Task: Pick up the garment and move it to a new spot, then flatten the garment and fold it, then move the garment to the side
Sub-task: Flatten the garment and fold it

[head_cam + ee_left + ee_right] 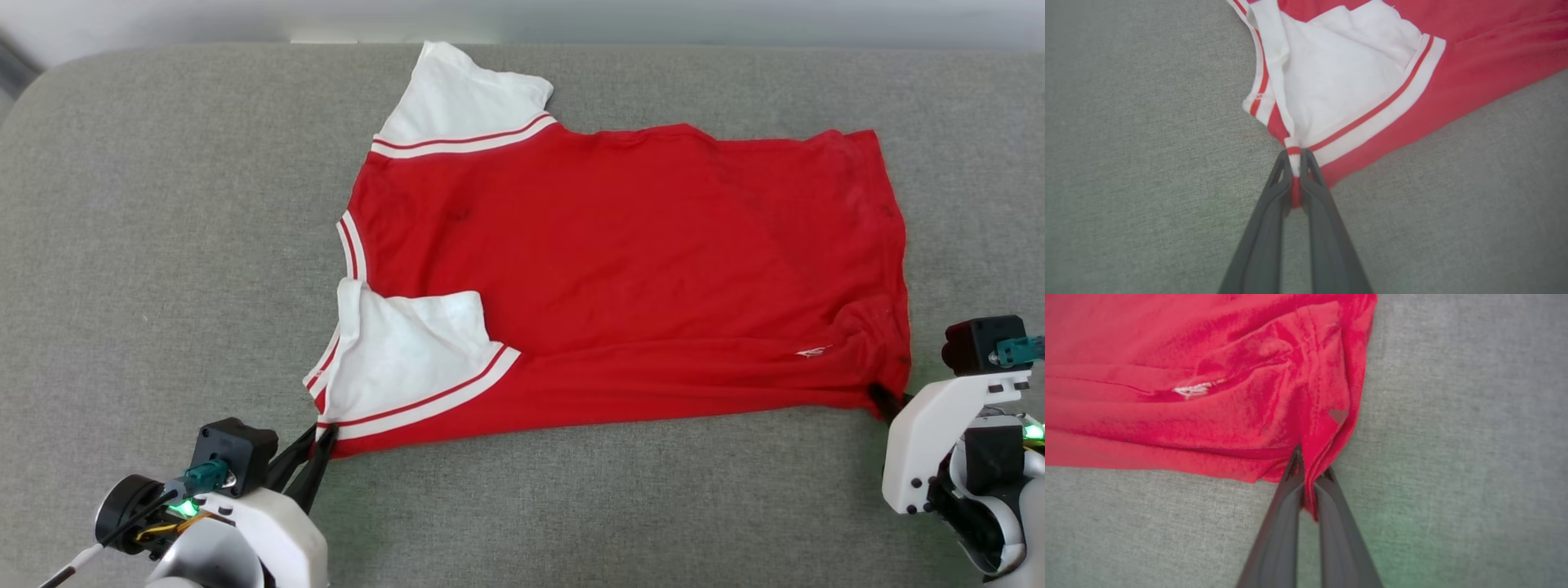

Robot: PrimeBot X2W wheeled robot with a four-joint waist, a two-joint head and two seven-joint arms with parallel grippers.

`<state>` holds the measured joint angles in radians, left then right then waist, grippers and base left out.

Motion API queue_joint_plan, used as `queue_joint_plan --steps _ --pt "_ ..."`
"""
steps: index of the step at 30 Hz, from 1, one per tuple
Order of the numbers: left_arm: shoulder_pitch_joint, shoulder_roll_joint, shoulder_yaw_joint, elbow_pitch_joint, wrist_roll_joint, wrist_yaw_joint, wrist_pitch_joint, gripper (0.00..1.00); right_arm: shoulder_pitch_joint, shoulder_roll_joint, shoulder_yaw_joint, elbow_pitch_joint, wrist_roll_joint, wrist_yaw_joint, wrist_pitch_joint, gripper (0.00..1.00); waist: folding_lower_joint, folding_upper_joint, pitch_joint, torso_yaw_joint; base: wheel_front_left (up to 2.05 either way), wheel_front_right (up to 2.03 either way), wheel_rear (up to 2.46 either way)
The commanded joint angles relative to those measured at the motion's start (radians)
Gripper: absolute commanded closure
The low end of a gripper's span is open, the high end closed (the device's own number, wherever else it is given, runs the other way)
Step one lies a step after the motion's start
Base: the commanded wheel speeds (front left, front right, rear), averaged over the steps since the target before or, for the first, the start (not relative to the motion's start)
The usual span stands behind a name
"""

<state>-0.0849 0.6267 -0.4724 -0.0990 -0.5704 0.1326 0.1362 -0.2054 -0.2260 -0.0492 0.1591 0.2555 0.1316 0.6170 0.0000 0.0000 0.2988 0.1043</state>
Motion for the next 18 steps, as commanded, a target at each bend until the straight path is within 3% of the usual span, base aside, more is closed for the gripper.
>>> queue_joint_plan --steps 1,8,18 --pt "-0.005 0.013 0.001 0.010 0.006 -0.008 -0.004 1.00 0.011 -0.016 0.002 0.026 0.000 -0.002 0.014 1.00 0.0000 0.0000 -0.010 -0.005 0.00 0.00 0.00" --pt "0.011 0.052 -0.006 0.050 0.010 -0.031 -0.009 1.00 0.037 -0.083 0.007 -0.047 0.040 -0.002 0.057 1.00 0.0000 0.0000 -0.068 -0.028 0.00 0.00 0.00" --pt "0.097 0.059 -0.043 0.022 -0.001 -0.037 -0.008 1.00 0.193 -0.147 -0.017 -0.215 0.101 -0.002 0.197 1.00 0.0000 0.0000 -0.128 -0.058 0.00 0.00 0.00"
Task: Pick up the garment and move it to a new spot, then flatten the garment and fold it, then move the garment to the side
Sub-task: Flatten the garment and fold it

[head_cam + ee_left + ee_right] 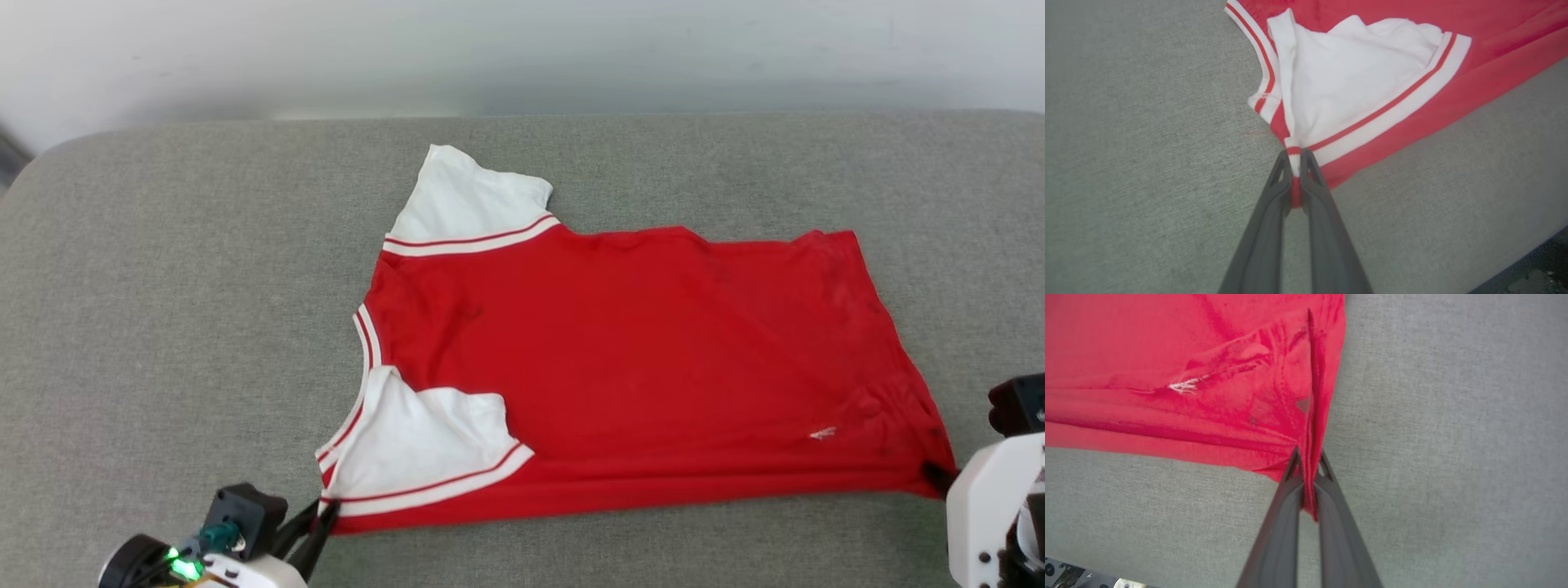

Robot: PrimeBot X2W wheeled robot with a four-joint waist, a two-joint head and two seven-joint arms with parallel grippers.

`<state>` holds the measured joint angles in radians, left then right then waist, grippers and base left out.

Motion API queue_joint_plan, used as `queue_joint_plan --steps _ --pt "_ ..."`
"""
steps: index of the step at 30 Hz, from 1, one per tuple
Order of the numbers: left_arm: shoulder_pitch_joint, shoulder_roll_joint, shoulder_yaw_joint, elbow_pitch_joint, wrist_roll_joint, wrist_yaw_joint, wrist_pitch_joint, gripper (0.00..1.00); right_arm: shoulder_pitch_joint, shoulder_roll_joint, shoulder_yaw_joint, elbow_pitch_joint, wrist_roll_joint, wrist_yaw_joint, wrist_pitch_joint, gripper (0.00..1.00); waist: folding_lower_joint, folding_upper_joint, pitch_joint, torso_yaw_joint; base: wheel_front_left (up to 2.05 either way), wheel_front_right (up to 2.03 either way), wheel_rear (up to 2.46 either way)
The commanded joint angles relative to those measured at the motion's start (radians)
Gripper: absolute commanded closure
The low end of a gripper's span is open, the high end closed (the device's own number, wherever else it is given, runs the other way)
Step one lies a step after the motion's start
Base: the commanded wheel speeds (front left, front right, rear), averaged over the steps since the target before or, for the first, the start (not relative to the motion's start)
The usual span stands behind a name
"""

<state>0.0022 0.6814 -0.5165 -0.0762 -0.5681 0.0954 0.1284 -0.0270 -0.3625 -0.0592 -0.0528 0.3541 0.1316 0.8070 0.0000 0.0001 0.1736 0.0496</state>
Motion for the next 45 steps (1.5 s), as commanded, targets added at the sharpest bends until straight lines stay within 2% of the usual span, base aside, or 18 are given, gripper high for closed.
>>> queue_joint_plan --steps 1,6,11,12,13,14,15,16,17,23,27,31,37,40,45 --pt "0.020 0.002 -0.004 -0.003 -0.006 0.002 0.000 1.00 0.033 -0.013 -0.014 -0.014 0.006 -0.002 0.017 1.00 0.0000 -0.0001 -0.005 -0.005 0.00 0.00 0.00" --pt "0.057 -0.023 -0.041 0.003 -0.017 -0.004 0.007 1.00 0.107 -0.011 -0.035 -0.040 0.021 -0.002 0.084 1.00 0.0000 -0.0001 -0.007 -0.013 0.00 0.00 0.00" --pt "0.052 -0.056 -0.068 0.035 -0.014 -0.014 -0.006 1.00 0.135 0.005 -0.037 -0.003 0.003 -0.002 0.071 1.00 0.0000 -0.0001 -0.003 -0.013 0.00 0.00 0.00" --pt "0.048 -0.061 -0.070 0.047 -0.015 -0.016 -0.010 1.00 0.129 0.007 -0.037 0.006 -0.001 -0.002 0.055 0.57 0.0000 -0.0001 -0.002 -0.012 0.00 0.00 0.00" --pt "0.048 -0.061 -0.070 0.047 -0.015 -0.016 -0.010 1.00 0.129 0.007 -0.037 0.006 -0.001 -0.002 0.055 0.57 0.0000 -0.0001 -0.002 -0.012 0.00 0.00 0.00" --pt "0.043 -0.064 -0.075 0.058 -0.013 -0.023 -0.013 0.91 0.118 0.012 -0.042 0.016 -0.009 -0.002 0.039 0.00 0.0000 -0.0001 -0.002 -0.012 0.00 0.00 0.00" --pt "0.039 -0.067 -0.076 0.066 -0.011 -0.026 -0.019 0.60 0.108 0.015 -0.040 0.023 -0.013 -0.002 0.021 0.00 0.0000 -0.0001 -0.003 -0.012 0.00 0.00 0.00" --pt "0.033 -0.069 -0.074 0.074 -0.007 -0.028 -0.027 0.07 0.100 0.018 -0.035 0.031 -0.012 -0.002 0.007 0.00 0.0000 -0.0001 -0.004 -0.011 0.00 0.00 0.00" --pt "0.028 -0.069 -0.075 0.079 -0.006 -0.032 -0.034 0.00 0.089 0.022 -0.031 0.037 -0.012 -0.001 -0.010 0.00 0.0000 -0.0001 -0.005 -0.011 0.00 0.00 0.00" --pt "-0.003 -0.080 -0.037 0.067 0.007 -0.028 -0.135 0.00 0.044 0.022 -0.028 0.031 -0.014 -0.001 -0.119 0.00 0.0000 -0.0001 -0.029 -0.012 0.00 0.00 0.00" --pt "-0.020 -0.098 0.008 0.047 0.020 -0.001 -0.250 0.00 0.016 0.020 -0.018 0.002 -0.011 -0.001 -0.222 0.00 0.0000 -0.0001 -0.047 -0.018 0.00 0.00 0.00" --pt "-0.030 -0.126 0.061 0.035 0.019 0.031 -0.343 0.00 -0.010 0.038 0.002 -0.037 -0.009 -0.001 -0.368 0.00 0.0000 -0.0001 -0.060 -0.025 0.00 0.00 0.00" --pt "-0.023 -0.192 0.131 0.013 0.015 0.053 -0.389 0.00 -0.009 0.113 -0.019 -0.042 -0.017 -0.001 -0.634 0.00 0.0000 -0.0001 -0.069 -0.033 0.00 0.00 0.00" --pt "-0.012 -0.232 0.172 -0.006 0.017 0.047 -0.394 0.00 0.006 0.146 -0.020 -0.033 -0.017 -0.001 -0.730 0.00 0.0000 -0.0001 -0.067 -0.040 0.00 0.00 0.00" --pt "-0.015 -0.266 0.225 -0.027 0.059 0.003 -0.394 0.00 0.003 0.169 -0.008 -0.025 -0.028 -0.001 -0.817 0.00 0.0000 -0.0001 -0.050 -0.058 0.00 0.00 0.00"
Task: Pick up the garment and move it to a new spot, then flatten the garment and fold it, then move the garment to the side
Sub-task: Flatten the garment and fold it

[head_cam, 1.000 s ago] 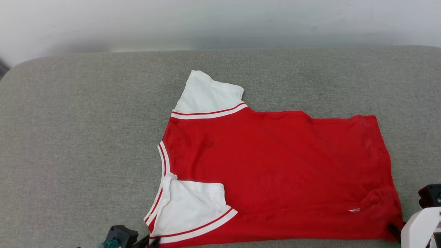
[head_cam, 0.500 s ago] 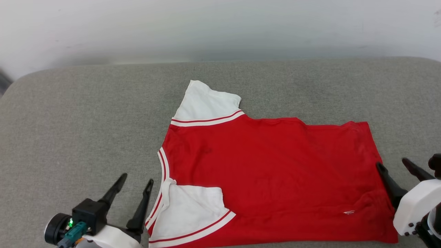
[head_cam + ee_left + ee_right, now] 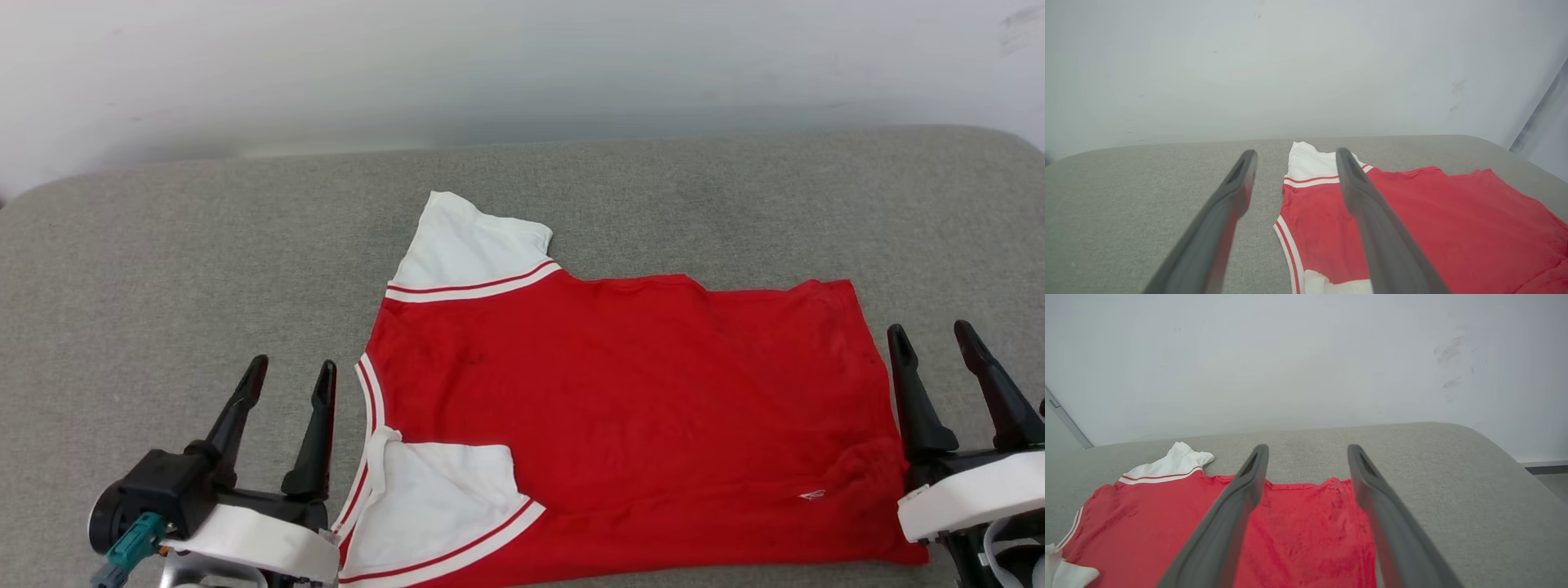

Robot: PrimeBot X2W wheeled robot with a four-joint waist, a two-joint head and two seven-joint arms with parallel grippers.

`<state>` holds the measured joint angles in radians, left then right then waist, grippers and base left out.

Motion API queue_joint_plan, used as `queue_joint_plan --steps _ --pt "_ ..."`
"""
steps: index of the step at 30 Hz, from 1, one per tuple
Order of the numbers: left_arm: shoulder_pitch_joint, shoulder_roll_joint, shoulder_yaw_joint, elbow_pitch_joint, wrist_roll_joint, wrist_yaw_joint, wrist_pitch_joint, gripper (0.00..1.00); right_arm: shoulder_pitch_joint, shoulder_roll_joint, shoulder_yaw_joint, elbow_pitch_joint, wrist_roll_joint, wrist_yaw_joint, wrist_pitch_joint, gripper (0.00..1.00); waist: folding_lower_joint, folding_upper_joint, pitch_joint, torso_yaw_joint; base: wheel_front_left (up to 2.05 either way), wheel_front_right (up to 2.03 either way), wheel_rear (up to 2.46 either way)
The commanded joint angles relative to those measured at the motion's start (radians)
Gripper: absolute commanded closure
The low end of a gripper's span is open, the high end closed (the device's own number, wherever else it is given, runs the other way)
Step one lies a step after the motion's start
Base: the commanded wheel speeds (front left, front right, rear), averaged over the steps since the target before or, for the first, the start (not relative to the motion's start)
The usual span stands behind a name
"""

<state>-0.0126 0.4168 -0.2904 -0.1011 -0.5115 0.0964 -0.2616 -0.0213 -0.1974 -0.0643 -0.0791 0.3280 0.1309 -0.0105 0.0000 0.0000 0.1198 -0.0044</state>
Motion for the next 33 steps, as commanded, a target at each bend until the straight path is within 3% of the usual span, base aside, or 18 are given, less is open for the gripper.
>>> queue_joint_plan --steps 1,6,12,20,27,33 --pt "-0.008 -0.002 0.005 0.000 0.007 -0.009 -0.004 0.00 -0.006 0.003 0.003 0.001 -0.010 0.000 -0.009 0.00 0.0000 0.0000 0.010 -0.009 0.00 0.00 0.00" --pt "-0.079 0.041 0.015 0.027 0.020 -0.063 0.012 0.00 -0.032 0.007 0.020 -0.026 -0.042 0.000 -0.030 0.00 0.0000 0.0000 0.059 -0.048 0.00 0.00 0.00" --pt "-0.268 0.138 0.020 0.053 -0.005 -0.142 0.165 0.00 -0.076 0.022 0.034 -0.077 -0.066 0.000 -0.028 0.00 0.0000 0.0000 0.156 -0.114 0.00 0.00 0.00" --pt "-0.614 0.286 -0.030 0.154 -0.121 -0.219 0.528 0.00 -0.121 0.061 0.065 -0.108 -0.076 0.000 -0.052 0.00 0.0000 0.0000 0.285 -0.210 0.00 0.00 0.00" --pt "-0.861 0.366 -0.108 0.295 -0.285 -0.226 0.908 0.00 -0.152 0.096 0.091 -0.079 -0.064 0.000 -0.092 0.00 0.0000 0.0000 0.372 -0.280 0.00 0.00 0.00" --pt "-1.007 0.416 -0.149 0.377 -0.360 -0.227 1.127 0.00 -0.174 0.112 0.118 -0.046 -0.053 0.000 -0.128 0.00 0.0000 0.0000 0.436 -0.321 0.00 0.00 0.00"
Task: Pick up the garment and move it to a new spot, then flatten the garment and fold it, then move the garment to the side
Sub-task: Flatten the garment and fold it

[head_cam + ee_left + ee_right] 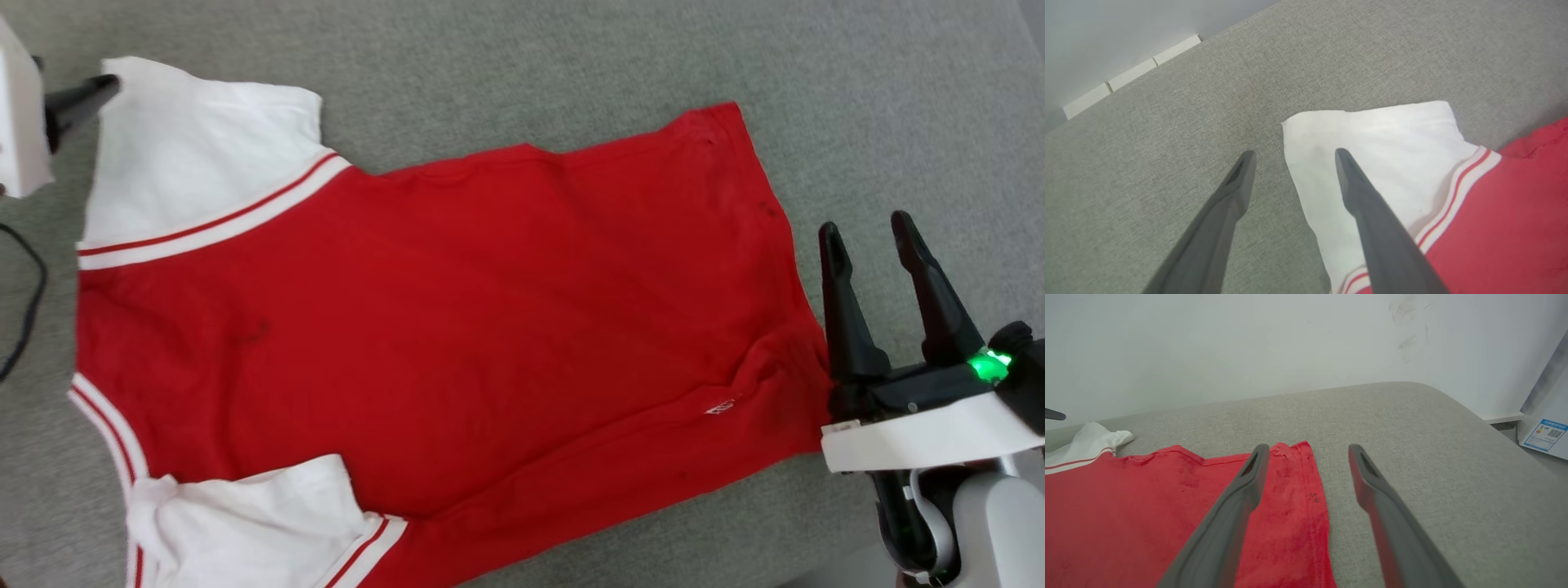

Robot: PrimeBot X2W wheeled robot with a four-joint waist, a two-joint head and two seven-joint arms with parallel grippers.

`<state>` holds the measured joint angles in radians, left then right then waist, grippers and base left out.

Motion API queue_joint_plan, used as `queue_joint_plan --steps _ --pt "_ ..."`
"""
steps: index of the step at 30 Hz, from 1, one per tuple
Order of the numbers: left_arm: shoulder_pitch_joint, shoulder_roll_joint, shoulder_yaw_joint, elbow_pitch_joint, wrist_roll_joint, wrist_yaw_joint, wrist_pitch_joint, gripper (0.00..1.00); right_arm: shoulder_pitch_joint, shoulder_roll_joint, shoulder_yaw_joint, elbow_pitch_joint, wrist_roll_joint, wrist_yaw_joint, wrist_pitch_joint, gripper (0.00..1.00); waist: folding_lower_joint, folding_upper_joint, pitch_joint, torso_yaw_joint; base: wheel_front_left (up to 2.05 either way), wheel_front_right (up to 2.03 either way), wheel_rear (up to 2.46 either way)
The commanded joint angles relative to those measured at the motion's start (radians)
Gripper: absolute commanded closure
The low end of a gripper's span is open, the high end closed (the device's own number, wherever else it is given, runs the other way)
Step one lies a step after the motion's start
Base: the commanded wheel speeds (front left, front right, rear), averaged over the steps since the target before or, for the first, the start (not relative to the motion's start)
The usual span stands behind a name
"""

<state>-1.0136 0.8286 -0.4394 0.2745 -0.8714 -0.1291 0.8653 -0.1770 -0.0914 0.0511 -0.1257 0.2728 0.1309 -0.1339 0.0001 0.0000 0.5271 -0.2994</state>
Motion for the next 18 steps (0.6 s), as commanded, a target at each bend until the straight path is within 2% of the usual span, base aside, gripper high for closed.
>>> queue_joint_plan --steps 1,4,9,13,14,16,18 --pt "-0.023 0.014 -0.013 0.013 0.002 -0.001 0.026 0.00 -0.018 0.009 0.007 0.010 0.008 0.000 -0.005 0.00 -0.0001 0.0000 0.037 -0.032 0.00 0.00 0.00" --pt "-0.060 0.035 -0.040 0.049 0.000 -0.001 0.080 0.00 -0.032 0.015 0.014 0.042 0.006 0.000 -0.008 0.00 -0.0001 0.0000 0.059 -0.048 0.00 0.00 0.00" --pt "-0.096 0.038 -0.061 0.109 -0.003 -0.001 0.083 0.00 -0.047 0.022 0.038 0.078 0.020 0.000 -0.024 0.00 -0.0001 0.0000 0.086 -0.063 0.00 0.00 0.00" --pt "-0.086 0.044 -0.124 0.128 -0.006 -0.001 0.107 0.00 -0.055 0.024 0.048 0.091 0.021 0.000 -0.034 0.00 -0.0001 0.0000 0.097 -0.063 0.00 0.00 0.00" --pt "-0.079 0.044 -0.141 0.126 -0.015 -0.001 0.112 0.29 -0.055 0.023 0.047 0.095 0.019 0.000 -0.033 0.00 -0.0001 0.0000 0.098 -0.061 0.00 0.00 0.00" --pt "-0.070 0.041 -0.171 0.114 -0.032 -0.002 0.107 1.00 -0.059 0.021 0.039 0.102 0.014 0.000 -0.033 0.00 -0.0001 0.0000 0.098 -0.056 0.00 0.00 0.00" --pt "-0.070 0.037 -0.192 0.102 -0.044 -0.002 0.074 1.00 -0.066 0.018 0.032 0.108 0.006 0.000 -0.030 0.00 -0.0001 0.0000 0.092 -0.046 0.00 0.00 0.00"
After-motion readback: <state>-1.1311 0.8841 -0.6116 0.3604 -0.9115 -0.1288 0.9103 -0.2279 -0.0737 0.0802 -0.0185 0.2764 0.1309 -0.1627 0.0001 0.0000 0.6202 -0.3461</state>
